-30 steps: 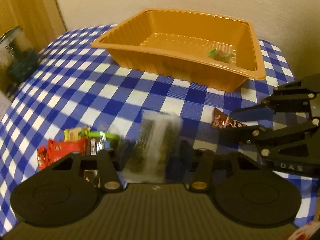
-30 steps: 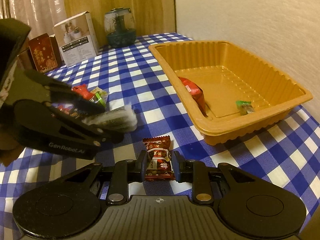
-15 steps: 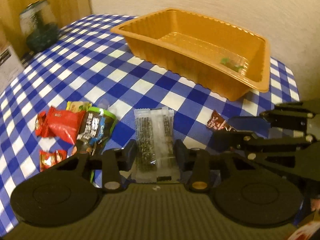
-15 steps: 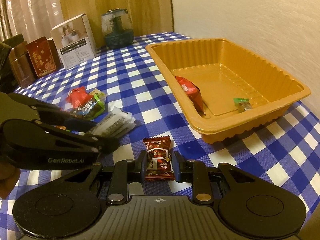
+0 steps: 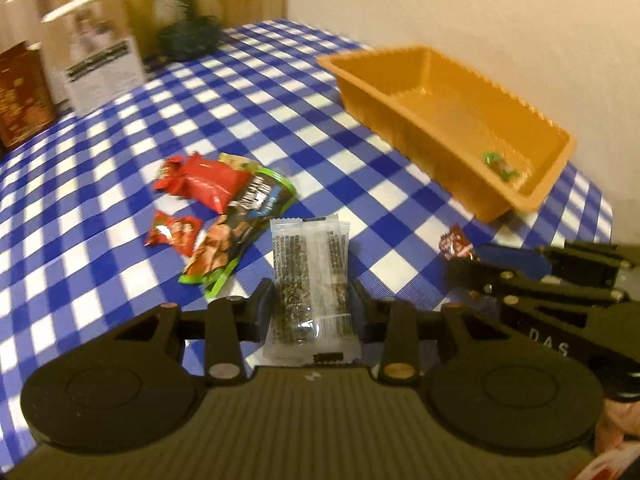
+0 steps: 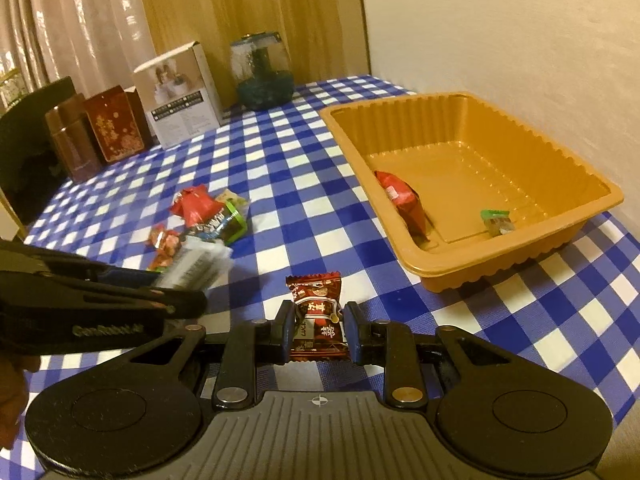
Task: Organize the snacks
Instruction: 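Carry chocolate bar in right tool and seaweed packet in left tool over tray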
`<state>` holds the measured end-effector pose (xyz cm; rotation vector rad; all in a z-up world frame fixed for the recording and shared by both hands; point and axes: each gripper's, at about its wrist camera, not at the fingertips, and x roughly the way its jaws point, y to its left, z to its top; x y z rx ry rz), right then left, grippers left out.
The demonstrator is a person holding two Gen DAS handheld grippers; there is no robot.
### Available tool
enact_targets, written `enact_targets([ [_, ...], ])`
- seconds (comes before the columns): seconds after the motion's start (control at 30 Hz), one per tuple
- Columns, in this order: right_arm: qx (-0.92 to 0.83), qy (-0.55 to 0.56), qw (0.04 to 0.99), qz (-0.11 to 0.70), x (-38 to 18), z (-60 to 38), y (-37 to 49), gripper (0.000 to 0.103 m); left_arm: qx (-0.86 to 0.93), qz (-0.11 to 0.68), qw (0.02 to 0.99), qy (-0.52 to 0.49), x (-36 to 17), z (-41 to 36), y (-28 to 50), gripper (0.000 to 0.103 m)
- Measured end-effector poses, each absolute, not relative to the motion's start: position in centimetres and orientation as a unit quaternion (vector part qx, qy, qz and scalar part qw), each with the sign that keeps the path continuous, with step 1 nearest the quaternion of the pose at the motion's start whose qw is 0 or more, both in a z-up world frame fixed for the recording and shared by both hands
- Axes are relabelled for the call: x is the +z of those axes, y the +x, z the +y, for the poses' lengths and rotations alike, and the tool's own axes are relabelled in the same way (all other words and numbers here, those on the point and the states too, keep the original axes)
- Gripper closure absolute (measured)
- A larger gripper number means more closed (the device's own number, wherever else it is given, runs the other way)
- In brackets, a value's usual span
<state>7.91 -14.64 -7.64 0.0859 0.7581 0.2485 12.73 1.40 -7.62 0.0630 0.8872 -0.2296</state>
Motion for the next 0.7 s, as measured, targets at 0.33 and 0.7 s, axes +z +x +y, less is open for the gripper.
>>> enact_targets([
  [0.33, 0.141, 0.031, 0.922, 0.360, -5.3, -15.6, 5.3, 0.076, -0.055, 0.407, 0.912, -0.003, -5.1, -0.7, 8.2, 0.067],
  [0.7, 0.136, 0.025, 0.923, 0.359, -3.7, -17.8, 3.4, 0.076, -0.046, 0.396, 0.917, -0.026, -3.2, -2.6, 5.3, 0.067],
])
